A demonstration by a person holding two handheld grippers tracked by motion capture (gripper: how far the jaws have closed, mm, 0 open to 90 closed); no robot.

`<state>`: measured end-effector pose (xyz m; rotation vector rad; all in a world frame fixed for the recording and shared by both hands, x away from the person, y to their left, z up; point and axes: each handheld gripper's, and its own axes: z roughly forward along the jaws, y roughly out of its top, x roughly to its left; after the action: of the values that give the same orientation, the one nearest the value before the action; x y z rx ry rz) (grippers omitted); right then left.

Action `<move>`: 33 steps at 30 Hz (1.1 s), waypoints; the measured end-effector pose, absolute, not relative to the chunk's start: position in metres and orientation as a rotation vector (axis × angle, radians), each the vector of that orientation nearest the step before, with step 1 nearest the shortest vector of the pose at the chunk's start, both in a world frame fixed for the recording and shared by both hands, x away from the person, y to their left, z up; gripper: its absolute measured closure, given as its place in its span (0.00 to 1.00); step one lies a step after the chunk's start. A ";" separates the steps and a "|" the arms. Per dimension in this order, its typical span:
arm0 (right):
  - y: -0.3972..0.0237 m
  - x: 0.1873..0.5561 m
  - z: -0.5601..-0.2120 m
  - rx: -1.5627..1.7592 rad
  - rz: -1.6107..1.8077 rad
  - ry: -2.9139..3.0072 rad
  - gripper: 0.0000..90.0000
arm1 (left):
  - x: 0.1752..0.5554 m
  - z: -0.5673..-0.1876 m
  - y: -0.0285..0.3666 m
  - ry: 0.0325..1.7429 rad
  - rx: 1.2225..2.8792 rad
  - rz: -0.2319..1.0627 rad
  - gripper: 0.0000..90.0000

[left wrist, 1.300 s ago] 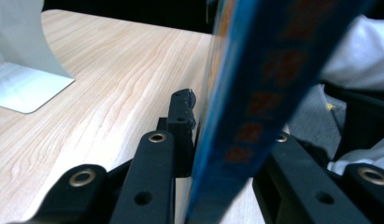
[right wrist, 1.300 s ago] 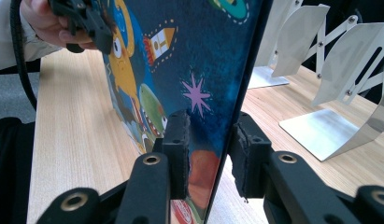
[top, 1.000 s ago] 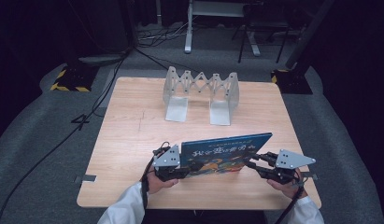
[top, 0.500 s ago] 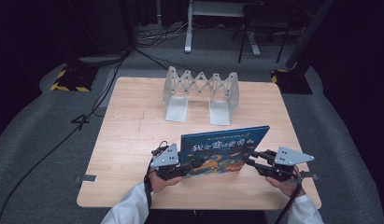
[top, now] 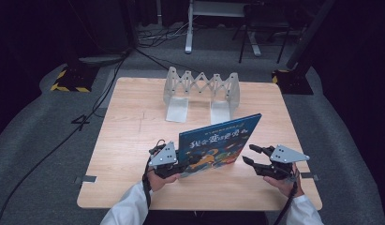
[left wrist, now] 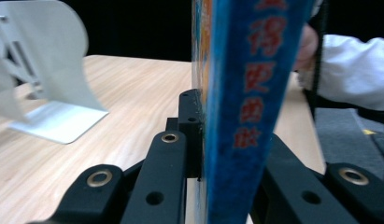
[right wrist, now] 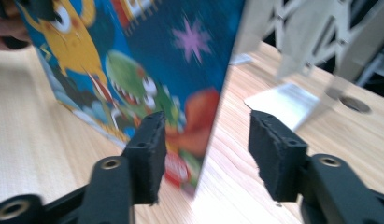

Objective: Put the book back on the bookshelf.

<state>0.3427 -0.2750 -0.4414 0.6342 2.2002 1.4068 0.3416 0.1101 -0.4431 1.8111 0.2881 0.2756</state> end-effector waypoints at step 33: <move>-0.312 0.353 -0.503 0.976 1.026 2.347 0.28 | 0.346 -0.427 0.154 0.487 1.788 0.513 0.92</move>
<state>0.3530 -0.3118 -0.5026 0.9762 2.3471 1.0264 0.3459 0.1535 -0.4274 1.7883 0.4873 0.5128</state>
